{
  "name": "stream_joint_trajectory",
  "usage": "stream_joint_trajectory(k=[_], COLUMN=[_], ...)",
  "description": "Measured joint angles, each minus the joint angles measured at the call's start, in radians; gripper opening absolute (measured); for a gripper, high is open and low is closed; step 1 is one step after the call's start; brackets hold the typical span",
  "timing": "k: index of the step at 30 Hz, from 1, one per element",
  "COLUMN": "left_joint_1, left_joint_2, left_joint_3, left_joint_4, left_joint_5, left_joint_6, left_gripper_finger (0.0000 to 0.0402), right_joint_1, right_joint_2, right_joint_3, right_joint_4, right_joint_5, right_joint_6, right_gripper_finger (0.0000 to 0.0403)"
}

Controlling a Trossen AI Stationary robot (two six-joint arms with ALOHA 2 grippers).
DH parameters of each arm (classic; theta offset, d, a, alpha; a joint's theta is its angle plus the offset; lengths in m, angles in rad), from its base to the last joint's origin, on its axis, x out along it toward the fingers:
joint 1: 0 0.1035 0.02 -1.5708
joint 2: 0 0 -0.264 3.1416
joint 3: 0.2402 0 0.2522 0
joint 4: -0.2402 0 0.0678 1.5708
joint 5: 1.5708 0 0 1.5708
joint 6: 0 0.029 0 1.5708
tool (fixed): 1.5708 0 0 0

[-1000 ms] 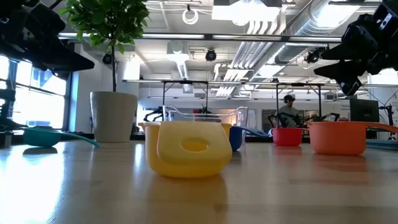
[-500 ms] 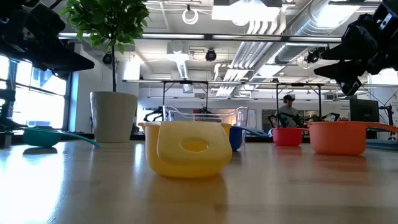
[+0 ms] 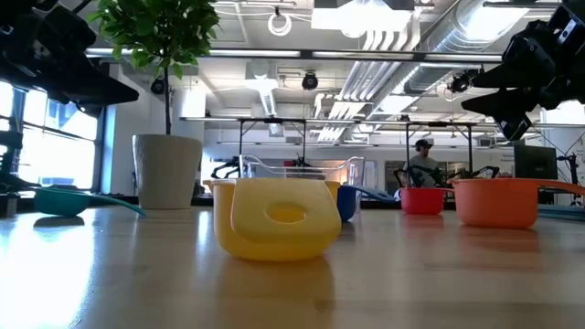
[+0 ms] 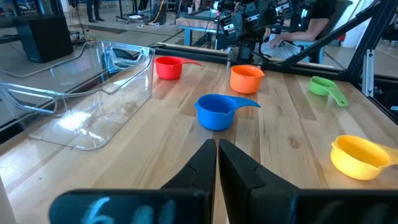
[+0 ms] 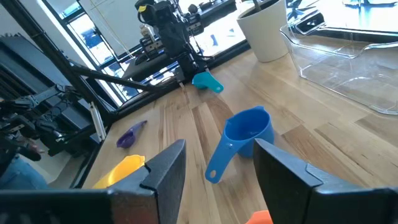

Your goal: Nest measuring cups in basket

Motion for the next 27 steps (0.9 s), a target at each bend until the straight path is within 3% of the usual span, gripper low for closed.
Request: stream_joint_trajectory(k=[16,27], left_joint_1=[0.000,0.000], left_joint_2=[0.000,0.000], left_joint_3=[0.000,0.000], left_joint_4=[0.000,0.001], left_joint_5=[-0.002,-0.002], left_joint_6=[-0.004,-0.166], left_gripper_finger=[0.0010,0.0010], right_joint_1=[0.000,0.000], right_joint_2=[0.000,0.000], right_joint_3=[0.000,0.000], right_joint_4=[0.000,0.000], right_joint_5=[0.000,0.006], right_joint_6=[0.000,0.000], right_gripper_finger=[0.0177,0.0177])
